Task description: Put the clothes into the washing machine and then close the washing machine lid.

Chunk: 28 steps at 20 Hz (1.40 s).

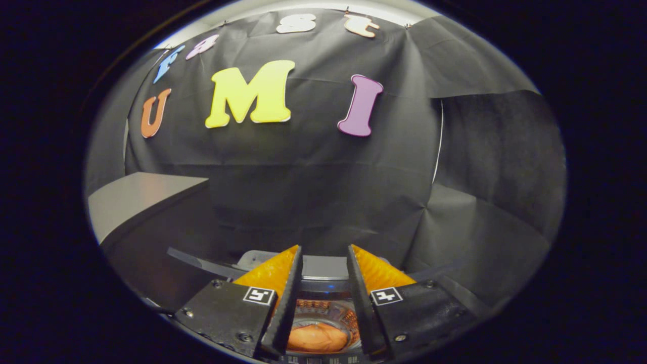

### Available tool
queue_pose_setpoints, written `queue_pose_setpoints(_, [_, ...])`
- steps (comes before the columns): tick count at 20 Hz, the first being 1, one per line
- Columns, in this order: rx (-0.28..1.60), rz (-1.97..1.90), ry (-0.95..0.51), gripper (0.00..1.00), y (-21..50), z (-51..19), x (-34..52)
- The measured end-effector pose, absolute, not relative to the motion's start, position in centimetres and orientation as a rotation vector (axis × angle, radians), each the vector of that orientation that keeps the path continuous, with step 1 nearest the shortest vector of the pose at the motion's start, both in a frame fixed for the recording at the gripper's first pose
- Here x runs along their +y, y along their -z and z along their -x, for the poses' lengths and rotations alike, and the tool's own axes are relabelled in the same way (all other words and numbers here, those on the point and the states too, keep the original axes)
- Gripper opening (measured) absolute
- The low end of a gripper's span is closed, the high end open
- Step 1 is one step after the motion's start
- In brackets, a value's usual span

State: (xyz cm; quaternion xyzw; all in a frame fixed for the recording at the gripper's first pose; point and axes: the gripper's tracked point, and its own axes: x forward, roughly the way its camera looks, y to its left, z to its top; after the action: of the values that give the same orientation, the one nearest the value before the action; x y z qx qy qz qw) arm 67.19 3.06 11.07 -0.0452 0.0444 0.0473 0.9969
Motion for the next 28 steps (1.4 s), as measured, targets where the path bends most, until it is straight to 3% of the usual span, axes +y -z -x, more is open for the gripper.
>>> queue_pose_setpoints(6, [0.207, 0.056, -0.094, 0.59, -5.2, -64.9, 2.4])
queue_pose_setpoints(15, [0.25, 0.001, -0.101, 0.6, -2.1, -60.2, 1.6])
queue_pose_setpoints(28, [0.061, 0.009, -0.087, 0.61, -2.7, -37.2, 4.8])
